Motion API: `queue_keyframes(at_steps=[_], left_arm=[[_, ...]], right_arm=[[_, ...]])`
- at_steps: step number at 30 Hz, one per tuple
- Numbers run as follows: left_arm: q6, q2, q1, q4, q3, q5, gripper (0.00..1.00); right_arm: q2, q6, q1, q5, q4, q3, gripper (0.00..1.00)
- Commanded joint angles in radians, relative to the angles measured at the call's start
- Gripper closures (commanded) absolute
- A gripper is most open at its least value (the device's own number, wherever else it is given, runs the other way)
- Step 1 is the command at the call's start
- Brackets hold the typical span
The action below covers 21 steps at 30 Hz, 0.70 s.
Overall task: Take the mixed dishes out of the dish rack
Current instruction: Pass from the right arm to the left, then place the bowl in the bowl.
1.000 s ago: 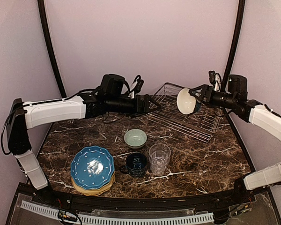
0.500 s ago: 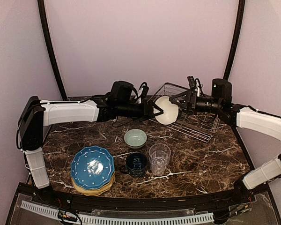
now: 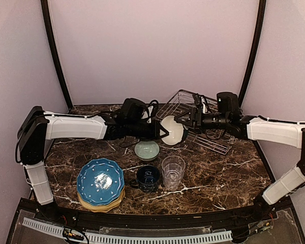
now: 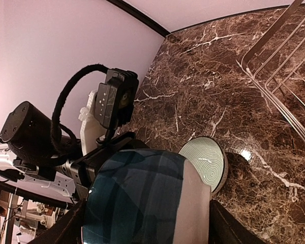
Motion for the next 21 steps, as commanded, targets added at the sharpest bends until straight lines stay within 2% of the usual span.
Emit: queue_keyframes(at_steps=[1,4,6,12,21], left_arm=[[-0.003,-0.141,0.058,-0.096,-0.061,-0.019,0.99],[0.030,-0.167,0.084,-0.209,-0.083,-0.080,0.99],[0.055,-0.175,0.096,-0.279,-0.084,-0.113,0.99],[0.093,-0.188,0.116,-0.375,-0.107,-0.169,0.99],[0.192,-0.093,0.120,-0.585,0.038,-0.255,0.99]], right_arm=[[-0.030,-0.093,-0.025,-0.023,0.008,0.047,0.36],[-0.050,-0.160,-0.029,0.057,-0.105,0.070,0.13],[-0.073,-0.197,-0.034,0.105,-0.154,0.073,0.02],[-0.152,-0.279,-0.062,0.213,-0.270,0.069,0.01],[-0.230,-0.340,-0.076,0.303,-0.343,0.064,0.01]])
